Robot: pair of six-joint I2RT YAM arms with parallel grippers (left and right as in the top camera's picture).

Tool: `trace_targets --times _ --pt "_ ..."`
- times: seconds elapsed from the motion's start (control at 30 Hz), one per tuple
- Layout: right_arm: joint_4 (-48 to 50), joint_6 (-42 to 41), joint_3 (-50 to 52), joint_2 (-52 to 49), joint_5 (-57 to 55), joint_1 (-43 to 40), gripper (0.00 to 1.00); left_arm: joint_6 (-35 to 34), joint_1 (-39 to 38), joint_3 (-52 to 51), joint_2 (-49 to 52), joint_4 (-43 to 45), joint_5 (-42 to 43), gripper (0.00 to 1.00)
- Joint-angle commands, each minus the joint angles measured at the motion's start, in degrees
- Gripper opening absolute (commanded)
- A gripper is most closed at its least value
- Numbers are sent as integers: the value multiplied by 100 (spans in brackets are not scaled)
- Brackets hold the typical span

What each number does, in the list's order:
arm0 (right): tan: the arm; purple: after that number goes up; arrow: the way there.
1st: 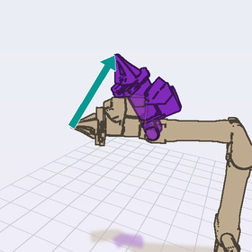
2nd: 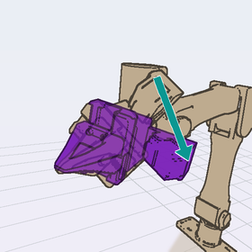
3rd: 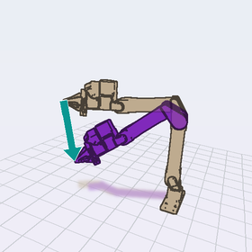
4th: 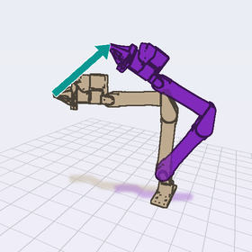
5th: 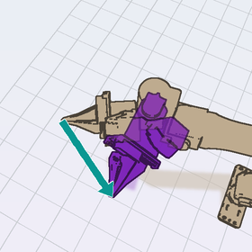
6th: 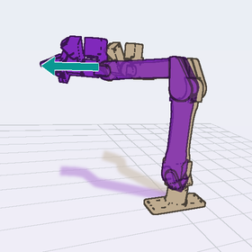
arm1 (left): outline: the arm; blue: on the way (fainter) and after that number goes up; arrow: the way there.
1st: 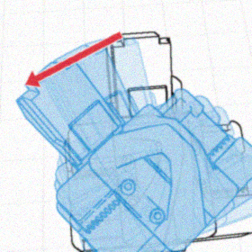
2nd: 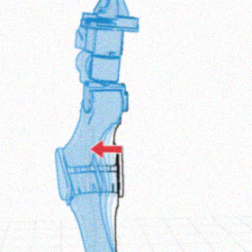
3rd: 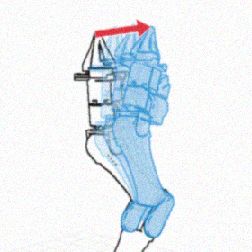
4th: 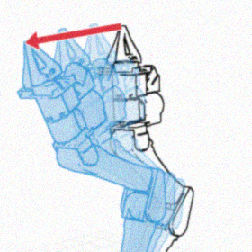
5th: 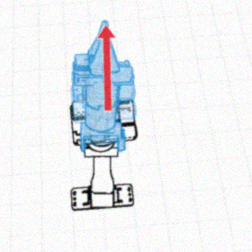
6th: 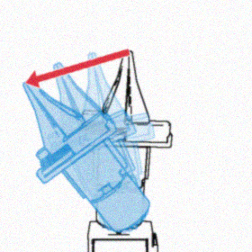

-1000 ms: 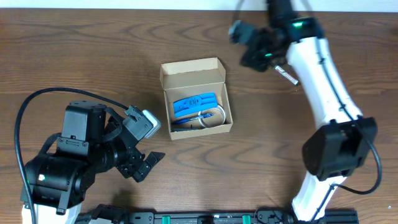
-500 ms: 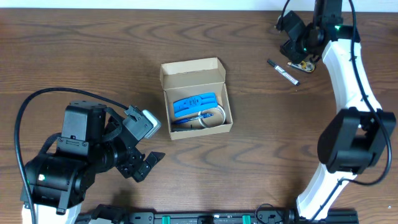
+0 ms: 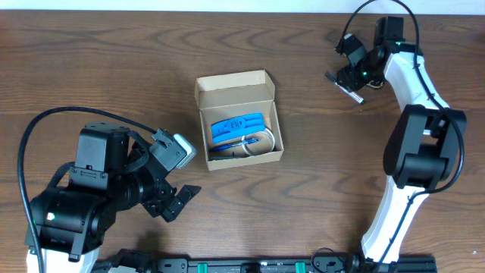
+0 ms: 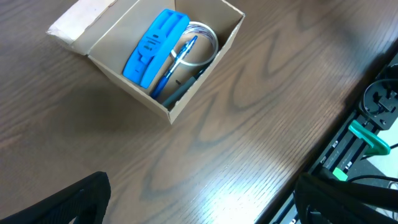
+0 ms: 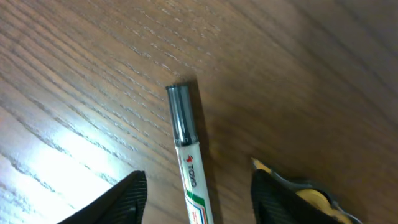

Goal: Pack container
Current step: 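Grasp the TOYO marker with the right gripper and lift it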

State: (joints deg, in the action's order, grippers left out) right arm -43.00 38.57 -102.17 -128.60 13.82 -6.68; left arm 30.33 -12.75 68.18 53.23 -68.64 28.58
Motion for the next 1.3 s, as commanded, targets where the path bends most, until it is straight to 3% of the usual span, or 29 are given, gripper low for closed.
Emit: trace_targets --times 0.0,0.7,1.07,1.27 --pt "24 -83 28 -197 254 -4 60 98 37 153 -11 -13 87 95" --pt "122 -170 28 -621 251 -9 69 98 37 153 -11 -13 87 95" --pt "120 -195 28 -623 203 -9 33 98 37 153 -11 -13 87 95" --pt "103 -297 28 -623 203 -2 20 98 37 153 -11 -15 87 95"
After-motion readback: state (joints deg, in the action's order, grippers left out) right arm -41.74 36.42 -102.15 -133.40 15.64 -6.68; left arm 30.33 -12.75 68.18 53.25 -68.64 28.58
